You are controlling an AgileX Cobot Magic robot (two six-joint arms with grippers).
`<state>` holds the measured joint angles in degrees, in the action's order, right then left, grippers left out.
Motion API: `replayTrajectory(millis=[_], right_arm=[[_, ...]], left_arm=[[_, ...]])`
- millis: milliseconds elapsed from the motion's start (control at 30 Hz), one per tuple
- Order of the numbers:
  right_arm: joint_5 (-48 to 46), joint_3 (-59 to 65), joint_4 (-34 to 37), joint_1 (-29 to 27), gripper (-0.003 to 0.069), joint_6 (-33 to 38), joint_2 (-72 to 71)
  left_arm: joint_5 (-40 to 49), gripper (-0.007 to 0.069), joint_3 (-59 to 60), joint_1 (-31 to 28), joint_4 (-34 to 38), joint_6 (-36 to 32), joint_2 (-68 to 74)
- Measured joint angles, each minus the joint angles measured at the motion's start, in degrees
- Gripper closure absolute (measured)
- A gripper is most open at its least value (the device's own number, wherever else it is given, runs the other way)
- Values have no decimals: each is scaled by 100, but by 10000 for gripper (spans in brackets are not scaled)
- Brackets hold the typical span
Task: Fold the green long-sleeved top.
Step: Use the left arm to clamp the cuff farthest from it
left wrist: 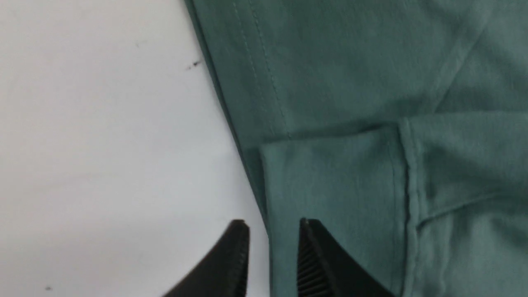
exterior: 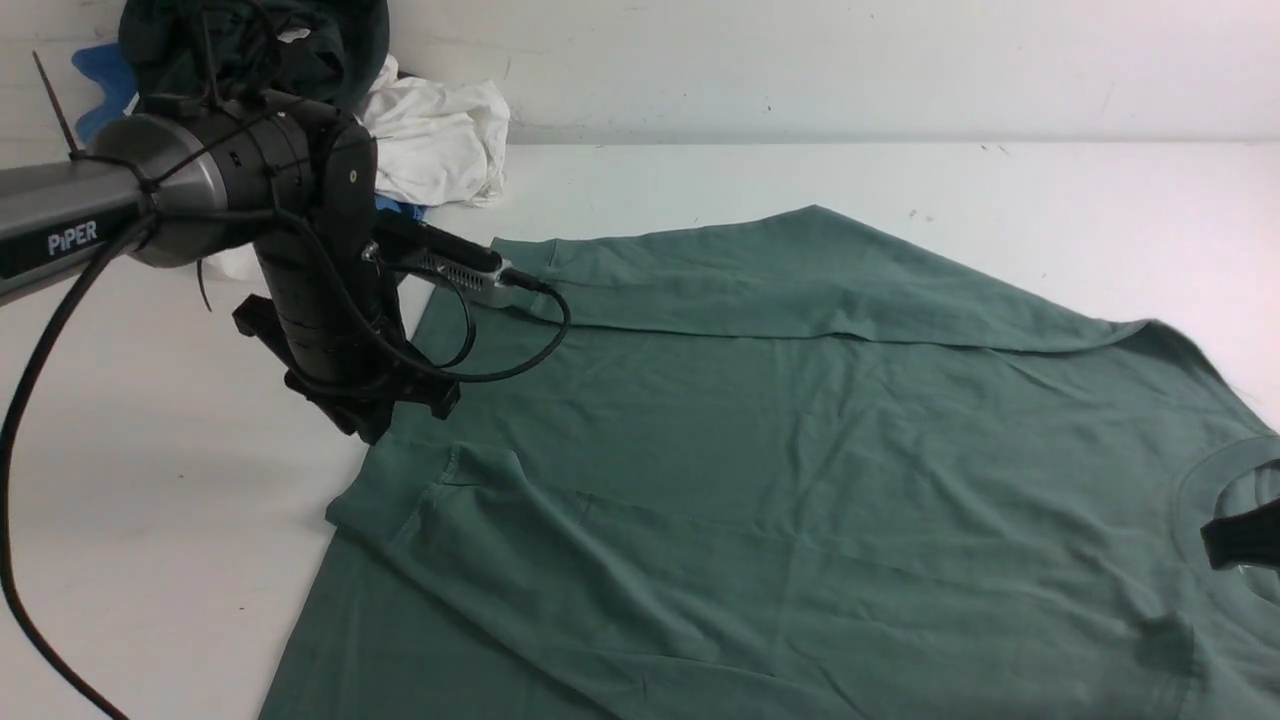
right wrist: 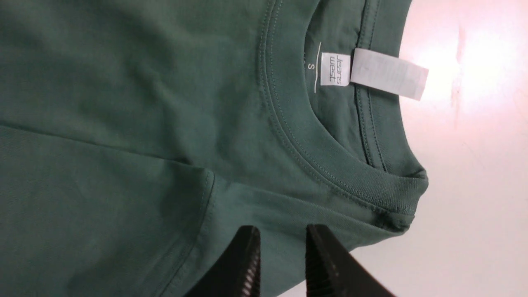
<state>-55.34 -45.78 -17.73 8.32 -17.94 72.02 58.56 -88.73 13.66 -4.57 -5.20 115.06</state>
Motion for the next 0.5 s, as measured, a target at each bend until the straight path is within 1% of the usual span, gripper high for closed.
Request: replayTrajectory(millis=[33, 67, 133, 167, 200, 300, 400, 500], right_arm=[[6, 0, 0, 0, 489, 0, 0], [11, 0, 5, 0, 477, 0, 0], [11, 0, 32, 0, 461, 0, 0], [11, 0, 56, 0, 450, 6, 0], [11, 0, 84, 0, 440, 6, 0], [16, 0, 310, 0, 417, 120, 0], [11, -9, 611, 0, 410, 374, 0], [-59, -180, 1018, 0, 408, 741, 0]], left_arm=[[0, 459, -25, 0, 0, 0, 6], [1, 362, -337, 0, 9, 84, 39], [1, 288, -731, 0, 94, 158, 59], [1, 239, -1092, 0, 195, 176, 108], [1, 207, -1424, 0, 307, 183, 179], [6, 160, -2376, 0, 647, 172, 556], [44, 148, -3247, 0, 825, 166, 1120], [118, 146, -3736, 0, 847, 166, 1648]])
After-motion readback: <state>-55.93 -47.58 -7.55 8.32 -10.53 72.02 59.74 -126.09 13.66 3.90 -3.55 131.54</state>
